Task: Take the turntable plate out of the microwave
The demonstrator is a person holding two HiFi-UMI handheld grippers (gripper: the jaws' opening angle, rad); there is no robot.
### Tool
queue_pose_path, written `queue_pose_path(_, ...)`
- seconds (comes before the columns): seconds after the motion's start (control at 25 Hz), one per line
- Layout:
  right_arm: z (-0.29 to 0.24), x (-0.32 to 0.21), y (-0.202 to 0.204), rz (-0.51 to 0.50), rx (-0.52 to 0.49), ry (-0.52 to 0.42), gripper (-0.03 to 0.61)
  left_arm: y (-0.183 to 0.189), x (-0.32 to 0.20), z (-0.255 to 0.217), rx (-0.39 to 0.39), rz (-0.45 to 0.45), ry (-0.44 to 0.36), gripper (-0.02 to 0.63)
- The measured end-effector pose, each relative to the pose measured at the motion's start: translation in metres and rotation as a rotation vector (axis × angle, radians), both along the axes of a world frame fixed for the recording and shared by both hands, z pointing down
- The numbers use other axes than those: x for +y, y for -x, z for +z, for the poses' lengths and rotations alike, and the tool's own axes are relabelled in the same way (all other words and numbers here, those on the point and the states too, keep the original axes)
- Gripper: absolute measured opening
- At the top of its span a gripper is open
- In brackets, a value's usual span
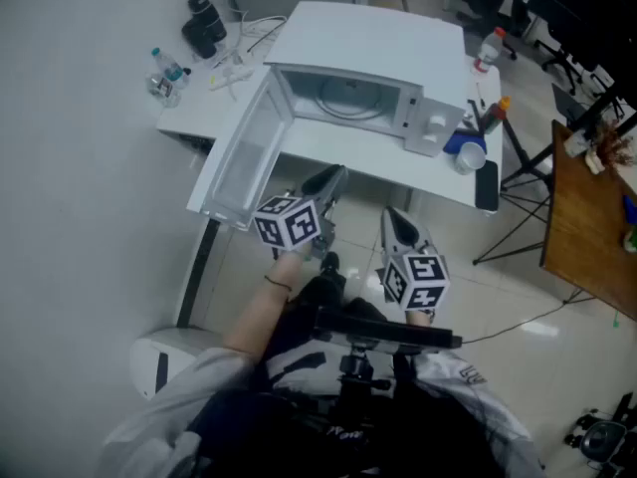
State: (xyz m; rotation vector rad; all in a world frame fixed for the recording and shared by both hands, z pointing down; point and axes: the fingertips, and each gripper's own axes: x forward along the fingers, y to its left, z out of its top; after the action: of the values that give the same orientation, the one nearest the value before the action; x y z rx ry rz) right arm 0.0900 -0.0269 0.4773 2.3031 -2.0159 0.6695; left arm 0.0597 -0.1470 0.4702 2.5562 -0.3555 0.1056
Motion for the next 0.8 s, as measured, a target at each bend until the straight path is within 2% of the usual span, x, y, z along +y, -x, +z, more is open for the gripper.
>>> queue_pose_path(0.28,0.013,-0.033,-0.035,0.025,0.007,0.037,-0.012,-0.038,-0.066,0.026,0.037,-0.048,0.206,0.096)
queue_pose_path(0.52,0.010,-0.077,-0.067,0.073,0.010,0.054,-0.014,-0.062,-0.127,0.066,0.022,-0.085,0.384,0.107)
queue_pose_path(0.6,0.012,-0.090,-0.073,0.075,0.016,0.067,-0.012,-0.071,-0.142,0.076,0.018,-0.090,0.416,0.107)
queue_pose_path(0.8,0.022,-0.120,-0.079,0.070,0.015,0.104,-0.012,-0.087,-0.166,0.092,-0.011,-0.085,0.438,0.107)
